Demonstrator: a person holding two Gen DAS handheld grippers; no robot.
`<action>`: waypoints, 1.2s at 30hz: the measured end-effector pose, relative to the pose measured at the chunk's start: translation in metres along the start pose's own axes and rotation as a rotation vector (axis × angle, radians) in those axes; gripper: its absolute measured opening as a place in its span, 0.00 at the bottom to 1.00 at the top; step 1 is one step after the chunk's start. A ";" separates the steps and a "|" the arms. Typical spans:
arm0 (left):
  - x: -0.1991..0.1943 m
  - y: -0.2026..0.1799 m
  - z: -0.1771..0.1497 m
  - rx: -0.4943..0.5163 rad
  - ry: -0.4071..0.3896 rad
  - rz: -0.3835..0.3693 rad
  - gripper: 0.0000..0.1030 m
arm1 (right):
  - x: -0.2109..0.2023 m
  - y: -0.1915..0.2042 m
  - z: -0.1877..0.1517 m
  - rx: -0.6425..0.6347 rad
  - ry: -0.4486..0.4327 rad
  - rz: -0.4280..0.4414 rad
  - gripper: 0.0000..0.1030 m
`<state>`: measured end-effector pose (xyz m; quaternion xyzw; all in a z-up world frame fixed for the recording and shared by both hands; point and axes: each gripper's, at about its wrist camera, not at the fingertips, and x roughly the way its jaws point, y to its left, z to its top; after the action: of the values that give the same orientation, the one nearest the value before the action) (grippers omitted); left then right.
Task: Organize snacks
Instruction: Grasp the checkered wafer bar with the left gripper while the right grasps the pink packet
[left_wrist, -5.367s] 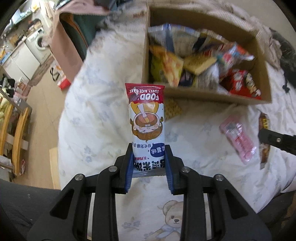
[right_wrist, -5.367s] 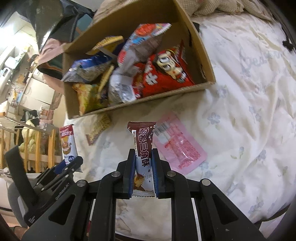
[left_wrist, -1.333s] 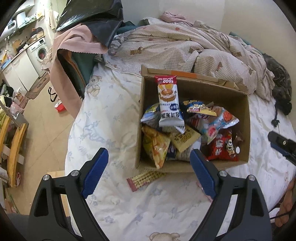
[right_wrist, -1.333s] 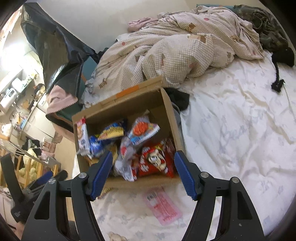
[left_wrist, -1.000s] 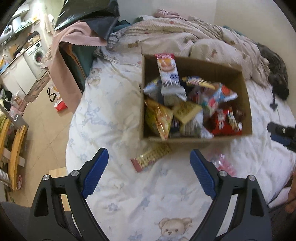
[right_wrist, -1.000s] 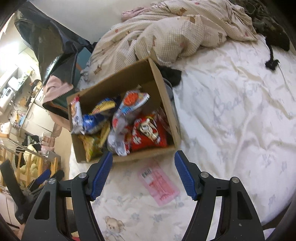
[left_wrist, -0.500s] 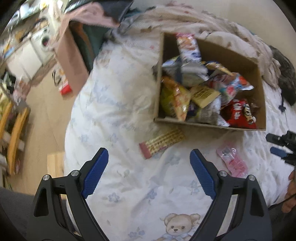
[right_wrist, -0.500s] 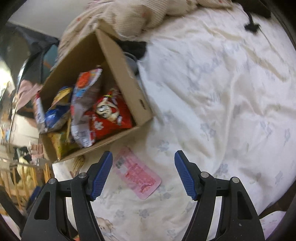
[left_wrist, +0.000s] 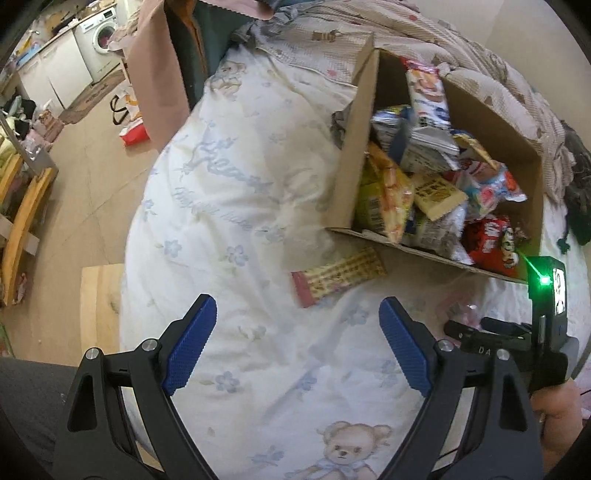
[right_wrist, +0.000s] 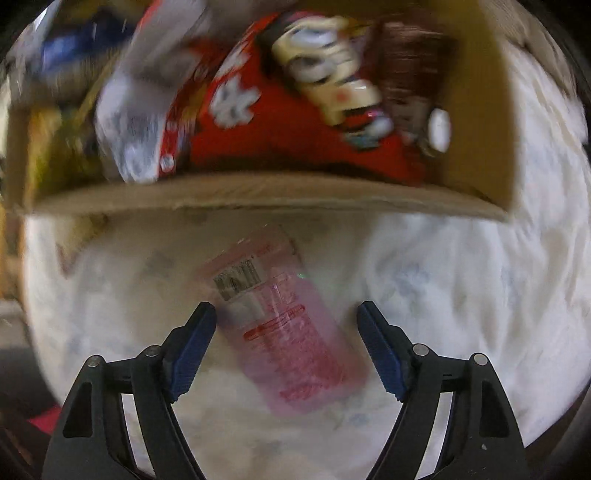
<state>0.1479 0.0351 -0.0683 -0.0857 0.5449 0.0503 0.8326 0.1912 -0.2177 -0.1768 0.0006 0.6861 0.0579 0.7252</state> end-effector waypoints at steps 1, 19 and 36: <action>0.003 0.001 0.001 0.019 -0.002 0.015 0.85 | 0.002 0.004 0.000 -0.022 0.003 -0.011 0.83; 0.096 -0.068 0.022 0.580 0.200 -0.023 0.70 | -0.018 0.004 -0.023 -0.068 -0.024 0.042 0.57; 0.120 -0.077 0.017 0.586 0.225 -0.078 0.23 | -0.058 0.005 -0.032 -0.065 -0.097 0.098 0.57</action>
<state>0.2252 -0.0377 -0.1650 0.1321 0.6211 -0.1505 0.7578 0.1559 -0.2200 -0.1207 0.0133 0.6471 0.1156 0.7535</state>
